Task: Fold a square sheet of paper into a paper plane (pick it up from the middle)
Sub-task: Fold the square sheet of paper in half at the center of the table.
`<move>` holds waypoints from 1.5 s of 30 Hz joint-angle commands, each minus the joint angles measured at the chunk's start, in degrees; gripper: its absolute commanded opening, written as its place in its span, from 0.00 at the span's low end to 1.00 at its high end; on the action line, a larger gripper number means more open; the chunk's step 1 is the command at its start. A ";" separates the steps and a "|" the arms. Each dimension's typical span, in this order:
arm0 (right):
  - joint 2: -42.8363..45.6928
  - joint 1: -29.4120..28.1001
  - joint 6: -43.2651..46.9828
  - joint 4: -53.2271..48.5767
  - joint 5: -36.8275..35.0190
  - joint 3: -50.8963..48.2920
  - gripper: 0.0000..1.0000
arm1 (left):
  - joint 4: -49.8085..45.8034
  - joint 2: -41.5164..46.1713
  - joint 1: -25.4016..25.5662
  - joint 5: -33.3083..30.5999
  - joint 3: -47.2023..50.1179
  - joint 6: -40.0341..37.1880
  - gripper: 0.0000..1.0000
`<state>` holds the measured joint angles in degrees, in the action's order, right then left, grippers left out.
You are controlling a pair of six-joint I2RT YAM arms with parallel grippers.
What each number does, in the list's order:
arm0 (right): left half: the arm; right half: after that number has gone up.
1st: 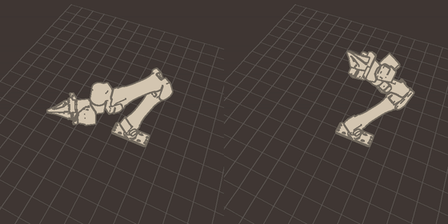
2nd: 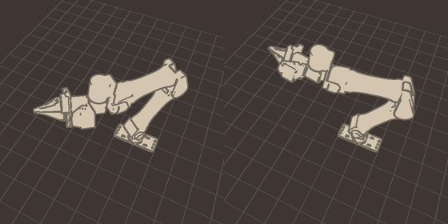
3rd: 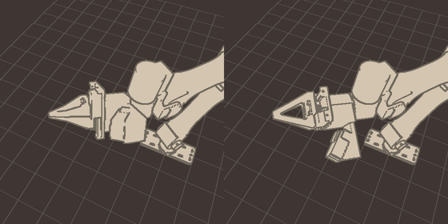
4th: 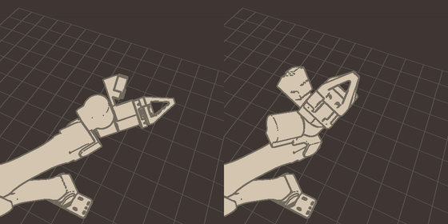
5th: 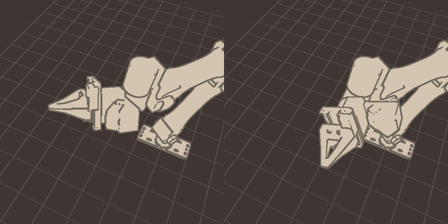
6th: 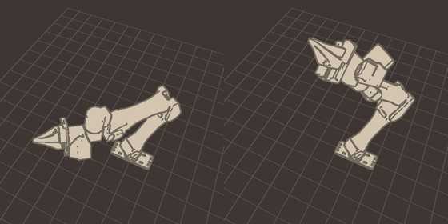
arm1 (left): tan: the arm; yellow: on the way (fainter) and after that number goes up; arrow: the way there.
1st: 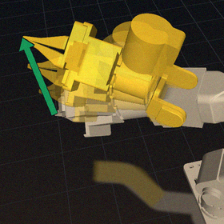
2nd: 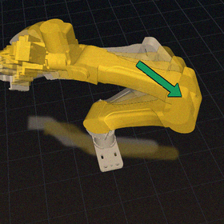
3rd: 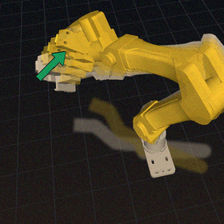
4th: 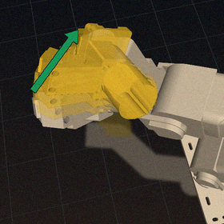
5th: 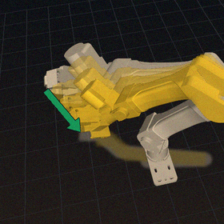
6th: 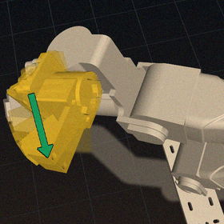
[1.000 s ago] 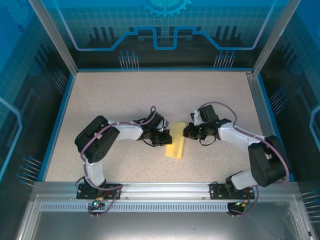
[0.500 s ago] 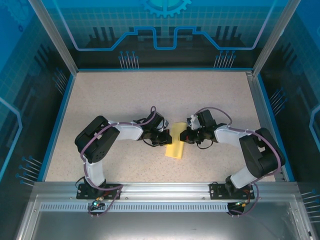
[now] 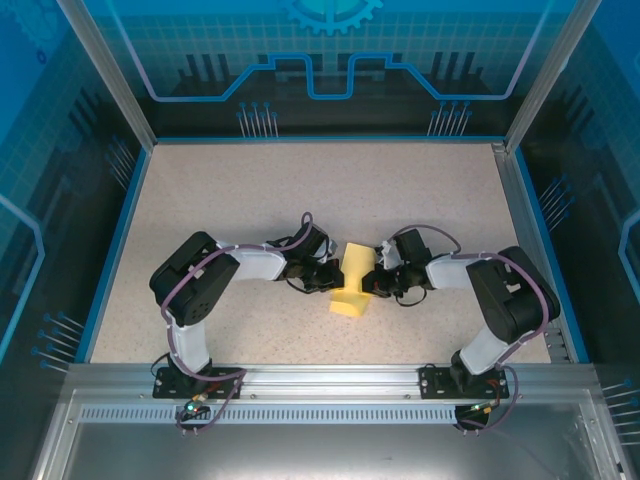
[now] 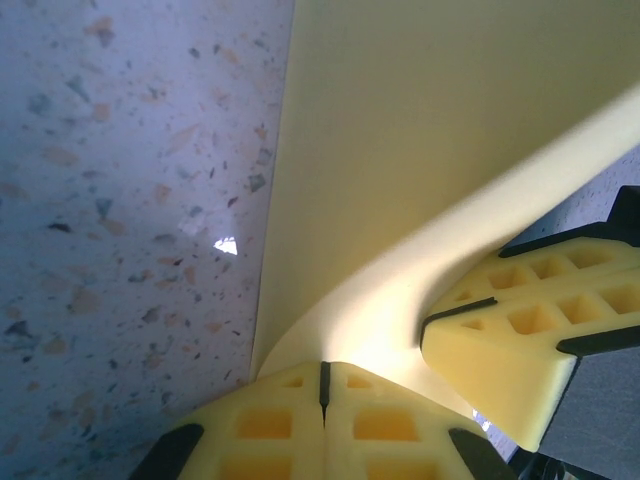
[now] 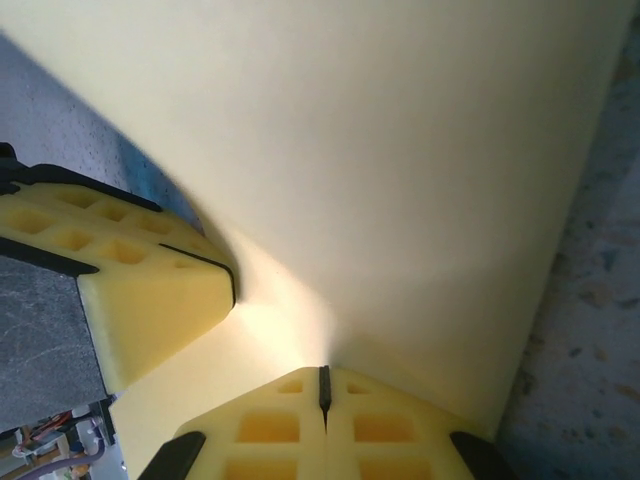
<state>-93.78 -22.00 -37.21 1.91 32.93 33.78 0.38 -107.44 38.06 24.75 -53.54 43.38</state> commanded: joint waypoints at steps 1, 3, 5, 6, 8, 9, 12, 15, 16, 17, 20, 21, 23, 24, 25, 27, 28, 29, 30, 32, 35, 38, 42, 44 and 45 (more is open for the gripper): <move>0.12 1.08 1.79 -1.56 -0.22 -1.54 0.03 | -5.59 -2.40 0.83 -3.84 0.53 -1.16 0.00; 2.15 1.00 1.66 -1.16 1.52 -1.53 0.03 | -5.66 -2.43 0.87 -3.90 0.54 -1.19 0.00; 4.65 0.66 1.41 -1.07 2.80 -1.69 0.03 | -5.68 -2.43 0.86 -3.88 0.54 -1.17 0.00; 5.71 0.31 1.27 -1.12 3.03 -1.85 0.03 | -5.73 -2.43 0.88 -3.92 0.47 -1.14 0.00; 6.87 -0.34 1.13 -1.15 3.52 -2.22 0.04 | -5.66 -2.43 0.88 -3.93 0.45 -1.10 0.00; 7.11 -0.75 1.01 -0.96 3.47 -2.63 0.04 | -5.66 -2.42 0.95 -3.92 0.37 -1.10 0.00; 5.61 -1.89 0.45 -0.03 3.03 -3.62 0.04 | -5.64 -2.43 0.91 -3.92 0.36 -1.08 0.00; 3.35 -1.95 0.30 1.20 1.67 -5.03 0.04 | -5.75 -2.27 0.88 -3.92 0.36 -1.19 0.00; 2.64 -2.04 0.05 2.16 1.67 -5.63 0.04 | -5.91 -2.21 0.95 -3.92 0.44 -1.18 0.00; 2.04 -1.99 -0.18 2.93 1.74 -6.07 0.04 | -5.95 -2.21 0.91 -4.01 0.37 -1.18 0.00; 0.73 -2.27 -0.42 4.02 1.05 -7.24 0.04 | -5.99 -2.16 1.00 -4.01 0.37 -1.14 0.00; 0.61 -2.13 -0.25 3.85 1.08 -7.32 0.04 | -5.92 -2.16 0.90 -3.98 0.36 -1.19 0.00; 0.98 -2.17 -0.14 3.49 1.17 -7.27 0.04 | -6.29 -2.16 0.96 -4.11 0.23 -1.36 0.00; 1.66 -2.17 -0.14 3.37 1.61 -7.16 0.04 | -6.32 -2.08 0.93 -4.27 0.32 -1.36 0.00; 2.48 -2.21 -0.22 3.20 1.97 -7.11 0.04 | -6.30 -1.99 0.94 -4.30 0.36 -1.35 0.00; 4.97 -2.34 -0.41 2.56 2.60 -6.98 0.05 | -6.29 -1.90 1.02 -4.28 0.45 -1.19 0.00; 6.06 -2.52 -0.41 2.10 2.70 -6.89 0.05 | -6.34 -1.90 0.98 -4.32 0.54 -1.24 0.00; 7.22 -2.84 -0.28 1.49 2.99 -6.65 0.05 | -6.22 -1.81 1.02 -4.36 0.54 -1.27 0.00; 8.08 -3.15 -0.16 1.11 3.24 -6.62 0.06 | -6.18 -1.85 1.00 -4.41 0.63 -1.22 0.00; 9.02 -4.07 -0.43 1.00 3.11 -6.64 0.06 | -6.18 -1.90 1.05 -4.36 0.63 -1.19 0.00; 8.20 -4.96 -0.84 1.03 2.03 -7.10 0.06 | -6.13 -2.07 1.05 -4.36 0.54 -1.18 0.00; 6.09 -4.98 -1.07 2.04 0.73 -8.40 0.06 | -6.26 -2.11 1.03 -4.36 0.46 -1.22 0.00; 3.93 -4.98 -1.12 3.40 -0.12 -9.86 0.06 | -6.54 -2.07 1.05 -4.36 0.19 -1.45 0.00; 3.44 -4.97 -1.02 3.40 -0.08 -9.82 0.06 | -6.65 -2.17 1.04 -4.41 0.10 -1.50 0.00; 3.50 -4.97 -1.02 3.40 0.16 -9.80 0.06 | -6.62 -2.21 1.05 -4.45 0.09 -1.44 0.00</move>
<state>-87.85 -26.22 -38.13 5.93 34.81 25.69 -0.21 -107.42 38.35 24.08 -53.91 43.33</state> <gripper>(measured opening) 0.063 0.062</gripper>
